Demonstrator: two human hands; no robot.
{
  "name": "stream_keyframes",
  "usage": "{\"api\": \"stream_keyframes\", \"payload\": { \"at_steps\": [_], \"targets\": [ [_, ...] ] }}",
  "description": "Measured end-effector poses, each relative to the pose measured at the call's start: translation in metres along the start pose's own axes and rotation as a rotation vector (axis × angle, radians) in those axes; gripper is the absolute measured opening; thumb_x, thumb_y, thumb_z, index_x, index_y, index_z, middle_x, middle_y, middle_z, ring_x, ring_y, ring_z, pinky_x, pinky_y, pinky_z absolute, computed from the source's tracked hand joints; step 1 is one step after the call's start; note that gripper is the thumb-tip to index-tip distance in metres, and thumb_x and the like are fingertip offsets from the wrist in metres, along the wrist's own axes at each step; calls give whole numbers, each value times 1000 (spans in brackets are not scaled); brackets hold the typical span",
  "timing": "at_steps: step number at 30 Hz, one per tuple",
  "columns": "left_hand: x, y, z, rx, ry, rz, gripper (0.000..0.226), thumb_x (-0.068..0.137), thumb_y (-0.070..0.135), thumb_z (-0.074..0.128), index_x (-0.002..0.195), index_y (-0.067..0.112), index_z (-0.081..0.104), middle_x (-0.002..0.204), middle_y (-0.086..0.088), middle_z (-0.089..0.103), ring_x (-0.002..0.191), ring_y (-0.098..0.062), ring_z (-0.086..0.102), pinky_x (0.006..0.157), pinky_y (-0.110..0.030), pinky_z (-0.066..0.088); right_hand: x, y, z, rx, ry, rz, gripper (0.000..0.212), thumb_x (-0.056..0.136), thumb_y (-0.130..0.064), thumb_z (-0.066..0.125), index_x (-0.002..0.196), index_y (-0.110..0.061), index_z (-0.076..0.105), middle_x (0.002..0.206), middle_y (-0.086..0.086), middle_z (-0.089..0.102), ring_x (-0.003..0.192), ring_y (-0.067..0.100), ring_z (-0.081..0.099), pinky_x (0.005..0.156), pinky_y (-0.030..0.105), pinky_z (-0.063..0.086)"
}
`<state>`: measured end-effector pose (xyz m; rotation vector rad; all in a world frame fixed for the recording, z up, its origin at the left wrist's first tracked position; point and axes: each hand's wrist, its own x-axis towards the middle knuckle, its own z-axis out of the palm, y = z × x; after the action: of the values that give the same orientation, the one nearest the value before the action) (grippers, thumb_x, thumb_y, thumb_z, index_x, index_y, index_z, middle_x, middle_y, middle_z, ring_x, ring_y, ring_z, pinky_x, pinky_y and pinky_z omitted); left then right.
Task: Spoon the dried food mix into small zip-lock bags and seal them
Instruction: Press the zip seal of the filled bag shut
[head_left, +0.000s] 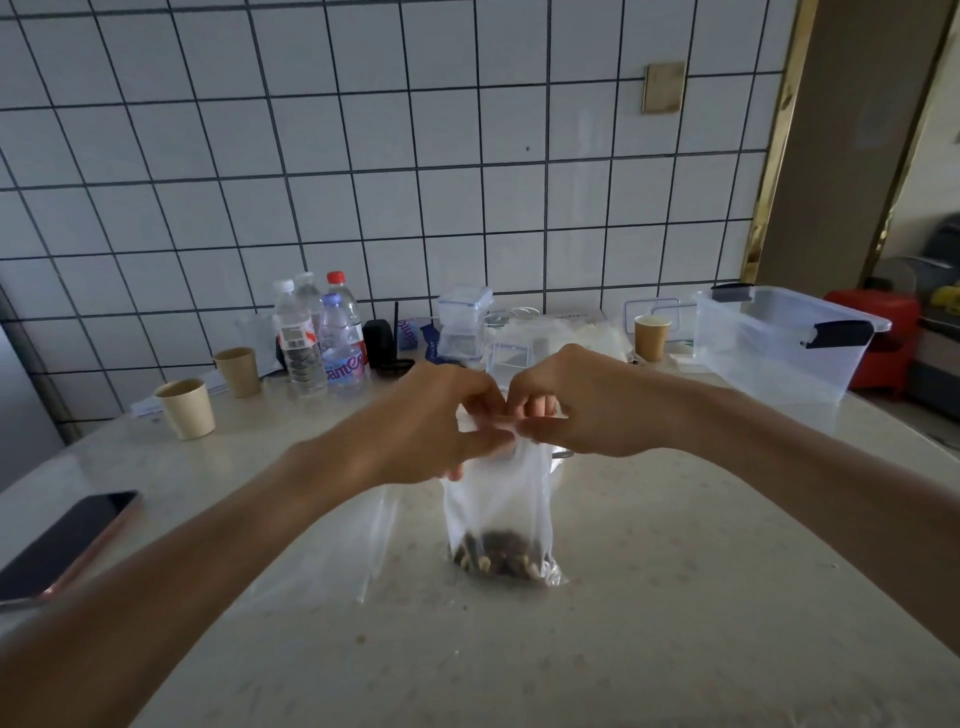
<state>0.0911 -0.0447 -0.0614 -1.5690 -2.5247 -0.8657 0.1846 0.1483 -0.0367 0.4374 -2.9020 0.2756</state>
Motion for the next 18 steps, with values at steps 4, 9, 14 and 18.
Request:
{"api": "stream_keyframes", "payload": {
  "at_steps": [4, 9, 14, 18],
  "targets": [
    [-2, -1, 2, -110, -7, -13, 16, 89, 35, 79, 97, 23, 71, 81, 5, 72, 63, -11, 73, 61, -25, 60, -10, 8, 0, -23, -58, -9, 15, 97, -37, 69, 104, -24, 73, 94, -17, 68, 85, -4, 61, 71, 2, 41],
    [-4, -9, -10, 5, -160, -4, 10, 90, 45, 76, 88, 38, 70, 90, 15, 69, 86, -2, 64, 78, -24, 57, -14, 19, 2, 4, -78, 41, 20, 91, -47, 74, 101, -30, 73, 103, -21, 68, 98, -3, 58, 75, 4, 40],
    [-2, -13, -18, -8, -178, -23, 11, 91, 44, 75, 88, 37, 68, 89, 14, 69, 80, -6, 66, 80, -35, 60, -11, 22, -2, 153, -38, 3, 12, 90, -35, 79, 94, -25, 75, 88, -17, 72, 90, -4, 65, 80, 7, 46],
    [-2, -14, -21, -116, -148, -27, 17, 86, 48, 73, 88, 32, 68, 89, 16, 70, 60, -7, 63, 57, -22, 54, -8, 21, -7, 254, -33, 10, 11, 88, -29, 82, 87, -28, 71, 85, -10, 72, 84, 4, 67, 82, 17, 52]
  ]
}}
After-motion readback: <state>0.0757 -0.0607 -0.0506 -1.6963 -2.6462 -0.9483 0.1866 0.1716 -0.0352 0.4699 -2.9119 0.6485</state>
